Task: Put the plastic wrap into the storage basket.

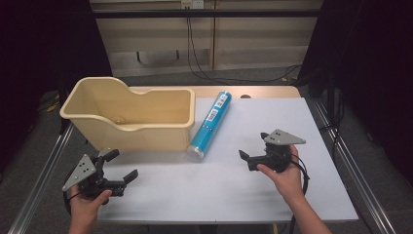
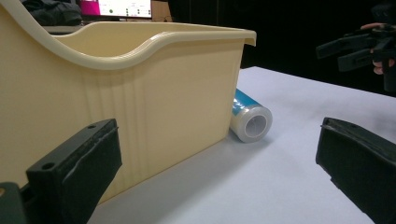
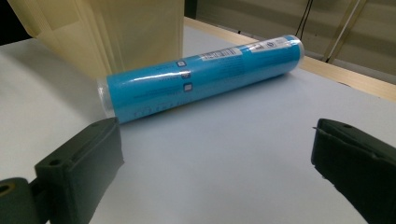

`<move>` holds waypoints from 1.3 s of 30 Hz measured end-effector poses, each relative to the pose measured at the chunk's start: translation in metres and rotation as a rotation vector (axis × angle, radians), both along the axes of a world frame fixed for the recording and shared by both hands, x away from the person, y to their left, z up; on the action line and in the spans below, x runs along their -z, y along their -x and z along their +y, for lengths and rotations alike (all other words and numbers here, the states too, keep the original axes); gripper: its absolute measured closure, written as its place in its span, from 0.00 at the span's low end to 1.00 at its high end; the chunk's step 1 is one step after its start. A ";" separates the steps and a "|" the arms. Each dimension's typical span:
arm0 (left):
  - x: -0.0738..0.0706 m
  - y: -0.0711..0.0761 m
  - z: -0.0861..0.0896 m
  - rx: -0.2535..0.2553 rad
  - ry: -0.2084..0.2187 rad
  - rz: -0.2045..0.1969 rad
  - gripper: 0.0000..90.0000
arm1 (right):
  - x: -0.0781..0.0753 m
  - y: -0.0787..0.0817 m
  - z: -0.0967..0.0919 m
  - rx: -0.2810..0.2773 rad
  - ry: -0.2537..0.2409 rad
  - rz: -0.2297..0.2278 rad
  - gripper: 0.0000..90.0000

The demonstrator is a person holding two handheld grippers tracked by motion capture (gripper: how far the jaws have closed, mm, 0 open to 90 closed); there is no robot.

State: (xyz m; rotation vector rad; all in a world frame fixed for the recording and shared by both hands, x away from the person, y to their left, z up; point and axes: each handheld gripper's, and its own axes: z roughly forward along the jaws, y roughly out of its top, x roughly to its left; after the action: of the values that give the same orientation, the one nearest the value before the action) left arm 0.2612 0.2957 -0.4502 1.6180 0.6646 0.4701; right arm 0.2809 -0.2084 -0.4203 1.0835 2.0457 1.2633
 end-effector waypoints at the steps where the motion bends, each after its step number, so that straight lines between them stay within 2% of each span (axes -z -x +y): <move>1: 0.000 0.000 0.000 0.000 0.000 0.000 0.00 | -0.001 -0.003 0.003 -0.004 0.008 0.005 0.02; 6: 0.000 0.000 0.000 0.001 -0.002 -0.001 0.00 | -0.004 -0.017 0.016 -0.022 0.009 0.022 0.02; 10: 0.000 0.000 0.000 0.004 -0.002 0.000 0.00 | -0.006 -0.029 0.027 -0.033 0.016 0.014 0.02; 11: 0.000 0.000 0.000 0.004 -0.003 -0.001 0.00 | -0.007 -0.035 0.032 -0.037 0.010 0.011 0.03; 16: 0.000 0.000 0.000 0.009 -0.007 -0.001 0.00 | -0.007 -0.045 0.041 -0.046 -0.020 0.018 0.03; 18: 0.000 0.000 0.000 0.010 -0.007 0.000 0.00 | -0.006 -0.050 0.046 -0.051 -0.016 0.016 0.05; 20: 0.000 0.000 -0.001 0.010 -0.005 0.001 0.00 | -0.004 -0.056 0.052 -0.076 -0.025 0.031 0.12; 21: 0.001 -0.001 -0.001 0.011 -0.005 0.004 0.00 | -0.003 -0.061 0.057 -0.090 -0.014 0.038 0.26; 22: 0.001 -0.001 -0.001 0.011 -0.005 0.004 0.00 | -0.002 -0.063 0.058 -0.093 -0.008 0.034 0.32; 23: 0.001 -0.001 -0.001 0.011 -0.005 0.004 0.00 | -0.002 -0.063 0.058 -0.093 -0.008 0.034 0.32; 24: 0.001 -0.001 -0.001 0.012 -0.005 0.005 0.00 | -0.001 -0.065 0.061 -0.105 -0.011 0.045 0.43; 25: 0.001 -0.001 -0.001 0.013 -0.009 0.003 0.00 | 0.002 -0.071 0.066 -0.123 0.010 0.066 0.61; 26: 0.001 -0.001 -0.001 0.014 -0.009 0.004 0.00 | 0.002 -0.071 0.066 -0.123 0.010 0.066 0.61; 27: 0.001 -0.001 -0.001 0.015 -0.011 0.004 0.00 | 0.003 -0.073 0.068 -0.126 0.016 0.070 0.68; 28: 0.001 -0.001 -0.002 0.016 -0.007 0.004 0.00 | 0.005 -0.076 0.071 -0.135 0.024 0.077 0.78; 29: 0.001 -0.001 -0.002 0.017 -0.009 0.005 0.00 | 0.007 -0.083 0.076 -0.163 0.024 0.081 0.94; 30: 0.001 -0.001 -0.002 0.018 -0.014 0.003 0.00 | 0.008 -0.085 0.078 -0.162 0.032 0.075 0.99; 35: 0.001 -0.001 -0.002 0.018 -0.019 0.003 0.00 | 0.015 -0.099 0.089 -0.172 0.068 0.096 1.00; 37: 0.002 -0.001 -0.002 0.016 -0.016 0.006 0.00 | 0.018 -0.107 0.093 -0.182 0.035 0.114 1.00; 39: 0.002 -0.002 -0.002 0.019 -0.022 0.006 0.00 | 0.020 -0.114 0.101 -0.189 0.030 0.114 1.00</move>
State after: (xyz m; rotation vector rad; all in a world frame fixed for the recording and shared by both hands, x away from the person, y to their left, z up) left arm 0.2628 0.2938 -0.4524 1.6457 0.6496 0.4602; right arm 0.3945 -0.1074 -0.4402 0.9881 2.2904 1.2821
